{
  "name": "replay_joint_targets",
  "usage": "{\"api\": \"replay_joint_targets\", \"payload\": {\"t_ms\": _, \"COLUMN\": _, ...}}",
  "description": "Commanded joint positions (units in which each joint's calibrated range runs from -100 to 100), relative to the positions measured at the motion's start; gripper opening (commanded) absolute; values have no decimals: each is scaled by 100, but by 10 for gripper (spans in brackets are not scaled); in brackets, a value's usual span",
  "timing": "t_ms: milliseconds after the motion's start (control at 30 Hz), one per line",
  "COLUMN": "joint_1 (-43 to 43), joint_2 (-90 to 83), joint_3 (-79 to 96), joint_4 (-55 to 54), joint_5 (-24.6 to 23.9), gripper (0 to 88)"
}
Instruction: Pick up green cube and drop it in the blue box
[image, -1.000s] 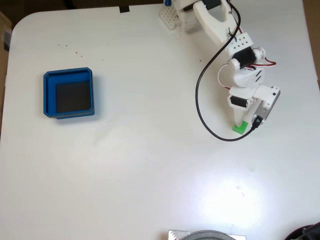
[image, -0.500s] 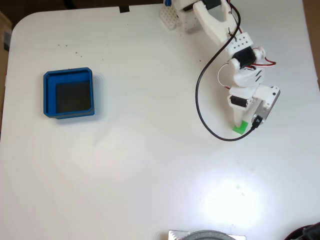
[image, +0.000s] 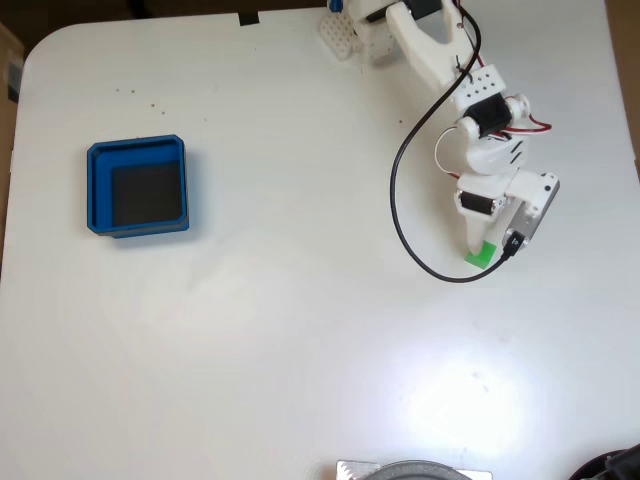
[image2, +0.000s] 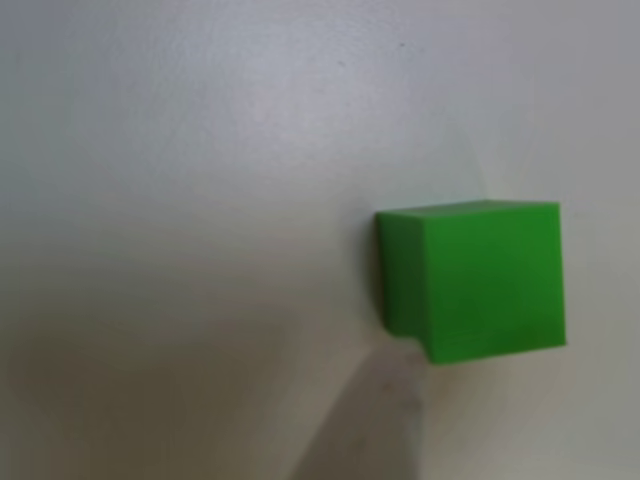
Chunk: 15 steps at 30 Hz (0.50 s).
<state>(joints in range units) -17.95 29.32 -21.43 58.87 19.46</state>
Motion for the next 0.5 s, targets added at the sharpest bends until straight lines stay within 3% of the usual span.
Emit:
{"api": "replay_joint_targets", "payload": {"t_ms": 0, "joint_1": 47, "joint_2": -64, "joint_3": -415, "joint_4": 3, "joint_5": 24, "gripper": 251}}
{"api": "replay_joint_targets", "payload": {"t_ms": 467, "joint_1": 47, "joint_2": 855, "joint_3": -1447, "joint_4": -54, "joint_5": 15, "gripper": 251}}
